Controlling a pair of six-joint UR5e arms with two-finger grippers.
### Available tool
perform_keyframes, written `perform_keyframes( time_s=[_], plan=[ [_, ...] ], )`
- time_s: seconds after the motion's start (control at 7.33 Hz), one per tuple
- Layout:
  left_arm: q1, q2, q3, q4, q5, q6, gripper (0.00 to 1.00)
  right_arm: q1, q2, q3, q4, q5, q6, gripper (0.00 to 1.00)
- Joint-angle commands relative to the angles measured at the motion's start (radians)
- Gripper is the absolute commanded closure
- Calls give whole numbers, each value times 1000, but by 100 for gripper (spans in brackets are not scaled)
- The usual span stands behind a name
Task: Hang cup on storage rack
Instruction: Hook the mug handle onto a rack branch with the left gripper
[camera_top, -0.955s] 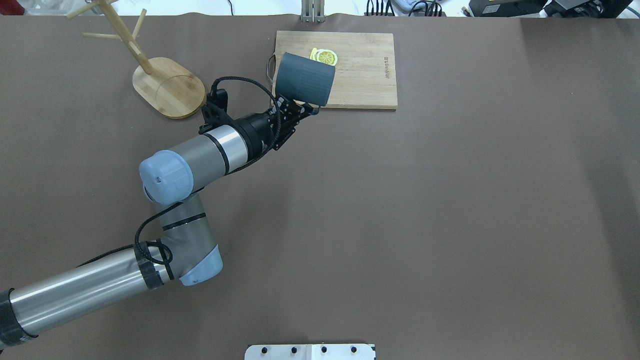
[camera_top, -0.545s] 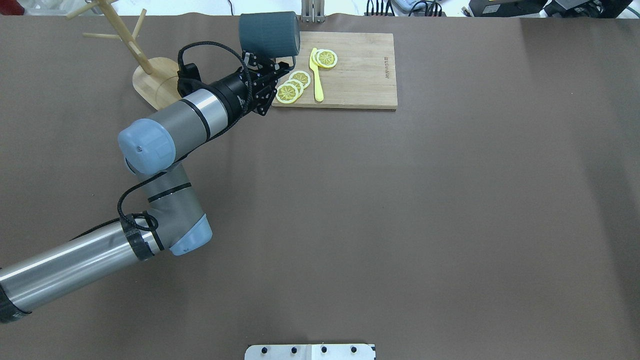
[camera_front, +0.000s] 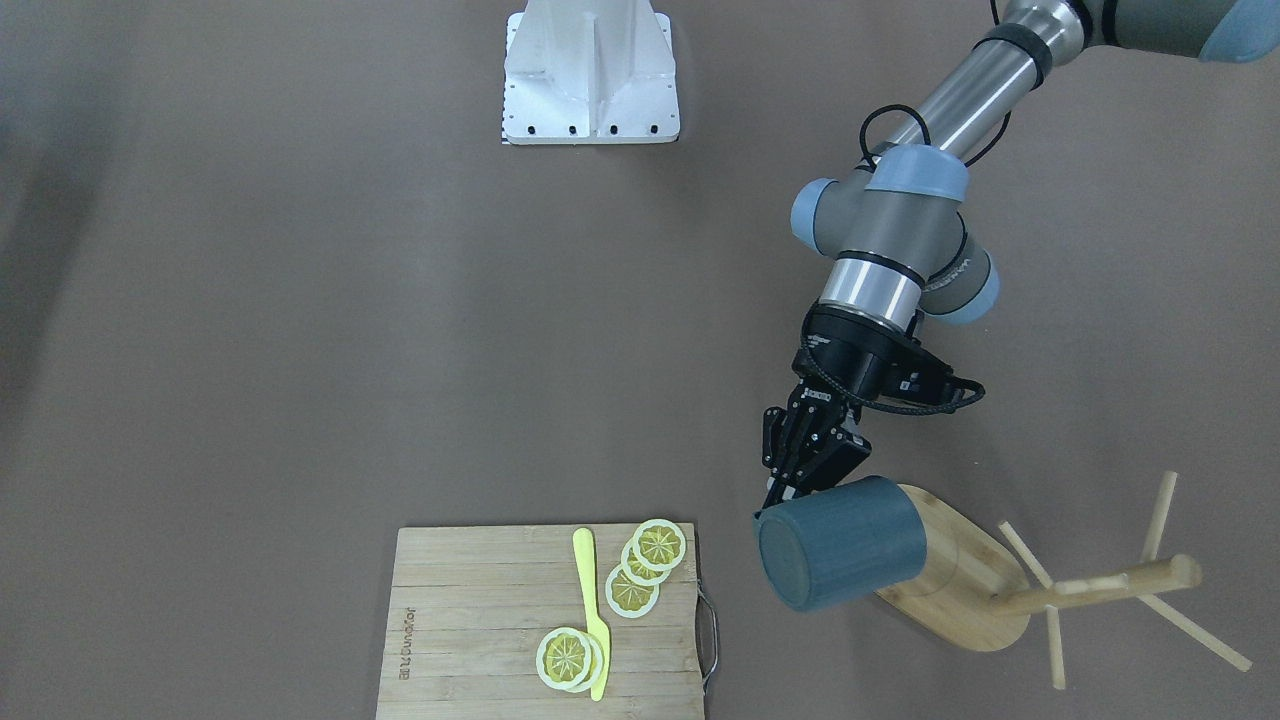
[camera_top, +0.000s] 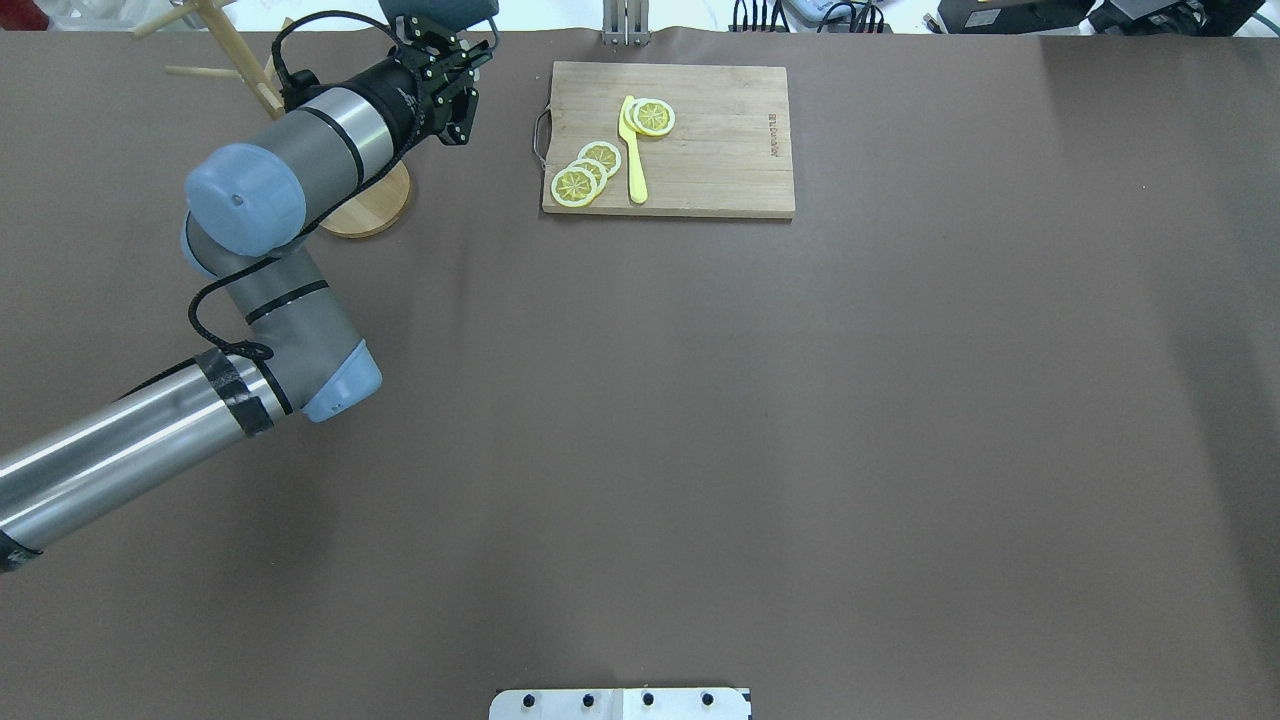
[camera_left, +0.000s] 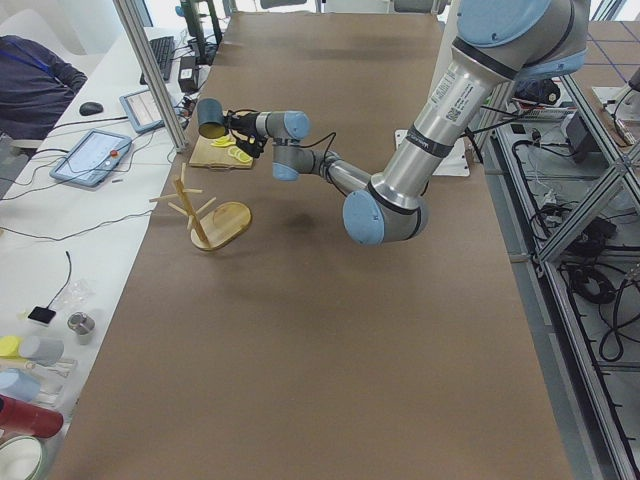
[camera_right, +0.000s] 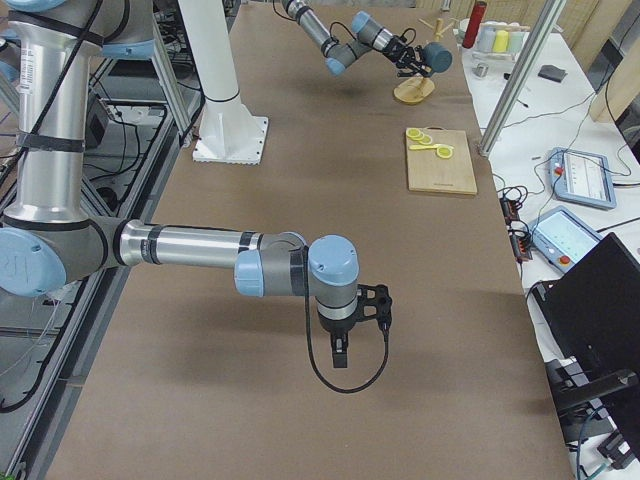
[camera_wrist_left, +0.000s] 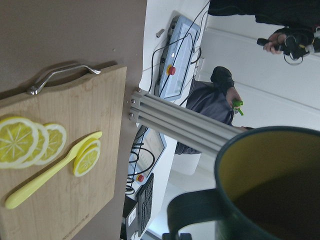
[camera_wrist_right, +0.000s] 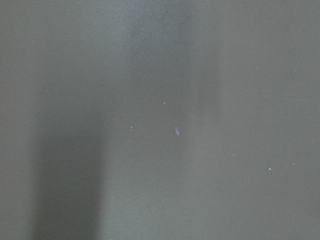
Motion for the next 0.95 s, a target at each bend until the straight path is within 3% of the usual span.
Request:
perform_keyframes(
  time_s=[0.0, 0.27, 0.55, 0.82],
  plan=[
    [-54, -1, 28, 4, -9, -62, 100, 0, -2, 0, 1, -1, -1, 0],
    [-69, 10, 29, -7, -40, -65, 100, 0, -5, 0, 3, -1, -1, 0],
    [-97, 40, 103, -167, -101, -63, 100, 0, -8, 2, 4, -1, -1, 0],
    [-105, 51, 132, -221, -132, -62, 100, 0, -12, 3, 4, -1, -1, 0]
  ],
)
